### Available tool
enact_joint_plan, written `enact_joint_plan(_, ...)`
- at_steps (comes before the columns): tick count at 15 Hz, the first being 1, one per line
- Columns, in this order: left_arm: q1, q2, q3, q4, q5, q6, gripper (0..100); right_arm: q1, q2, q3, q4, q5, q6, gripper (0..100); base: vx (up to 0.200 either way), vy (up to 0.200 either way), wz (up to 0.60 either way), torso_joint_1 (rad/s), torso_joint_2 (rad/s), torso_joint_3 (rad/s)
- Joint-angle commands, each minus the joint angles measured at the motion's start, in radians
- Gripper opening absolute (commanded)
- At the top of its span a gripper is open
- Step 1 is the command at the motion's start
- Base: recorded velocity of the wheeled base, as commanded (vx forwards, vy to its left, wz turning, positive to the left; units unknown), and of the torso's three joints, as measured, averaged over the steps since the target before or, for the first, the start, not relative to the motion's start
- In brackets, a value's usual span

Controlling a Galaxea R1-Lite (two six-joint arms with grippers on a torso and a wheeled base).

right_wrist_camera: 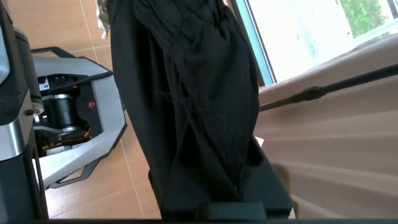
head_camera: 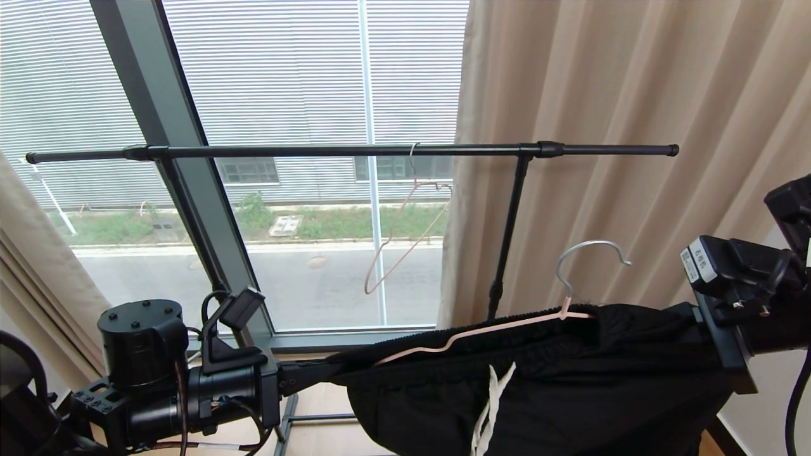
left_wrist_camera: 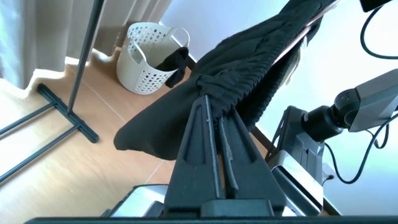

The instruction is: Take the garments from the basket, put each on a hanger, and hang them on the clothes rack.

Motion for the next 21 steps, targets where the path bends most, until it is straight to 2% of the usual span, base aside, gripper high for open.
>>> enact_joint_plan(1,-0.003,-0.012,-0.025,0.017,0.002,-0.001,0,0.004,0.017,0.009,0.001,-0.009,-0.001,0,0.0,0.0,0.0,0.0,0.0,0.0)
enact_joint_plan(2,-0.009,-0.038,-0.06,0.081,0.002,-0.001,0,0.007,0.026,0.009,0.001,-0.013,0.001,0,0.0,0.0,0.0,0.0,0.0,0.0)
enact_joint_plan(4,-0.021,-0.121,-0.184,0.333,0.006,0.004,0,0.016,0.032,0.004,-0.008,-0.015,0.002,0,0.0,0.0,0.0,0.0,0.0,0.0)
enact_joint_plan(6,-0.046,-0.192,-0.369,0.643,0.084,0.069,0,0.021,0.035,0.032,-0.08,-0.015,0.004,0,0.0,0.0,0.0,0.0,0.0,0.0)
enact_joint_plan(7,-0.072,-0.216,-0.457,0.764,0.141,0.093,0,0.022,0.035,0.064,-0.131,-0.015,0.007,0,0.0,0.0,0.0,0.0,0.0,0.0)
enact_joint_plan(8,-0.095,-0.232,-0.507,0.836,0.175,0.098,0,0.022,0.038,0.093,-0.175,-0.015,0.013,0,0.0,0.0,0.0,0.0,0.0,0.0)
enact_joint_plan(9,-0.119,-0.252,-0.583,0.945,0.202,0.113,0,0.022,0.063,0.126,-0.275,-0.015,0.024,0,0.0,0.0,0.0,0.0,0.0,0.0)
enact_joint_plan(10,-0.129,-0.258,-0.612,0.99,0.209,0.128,0,0.018,0.073,0.13,-0.32,-0.016,0.038,0,0.0,0.0,0.0,0.0,0.0,0.0)
enact_joint_plan(11,-0.156,-0.259,-0.675,1.072,0.25,0.161,0,0.018,0.083,0.133,-0.367,-0.016,0.068,0,0.0,0.0,0.0,0.0,0.0,0.0)
enact_joint_plan(15,-0.257,-0.221,-0.809,1.194,0.341,0.199,0,0.042,0.149,0.1,-0.373,-0.015,0.116,0,0.0,0.0,0.0,0.0,0.0,0.0)
enact_joint_plan(16,-0.3,-0.202,-0.867,1.243,0.39,0.205,0,0.068,0.179,0.075,-0.372,-0.015,0.179,0,0.0,0.0,0.0,0.0,0.0,0.0)
enact_joint_plan(19,-0.331,-0.187,-0.956,1.313,0.397,0.205,0,0.111,0.202,0.024,-0.37,-0.015,0.36,0,0.0,0.0,0.0,0.0,0.0,0.0)
enact_joint_plan(21,-0.34,-0.176,-1.004,1.344,0.406,0.213,0,0.14,0.211,0.015,-0.372,-0.018,0.418,0,0.0,0.0,0.0,0.0,0.0,0.0)
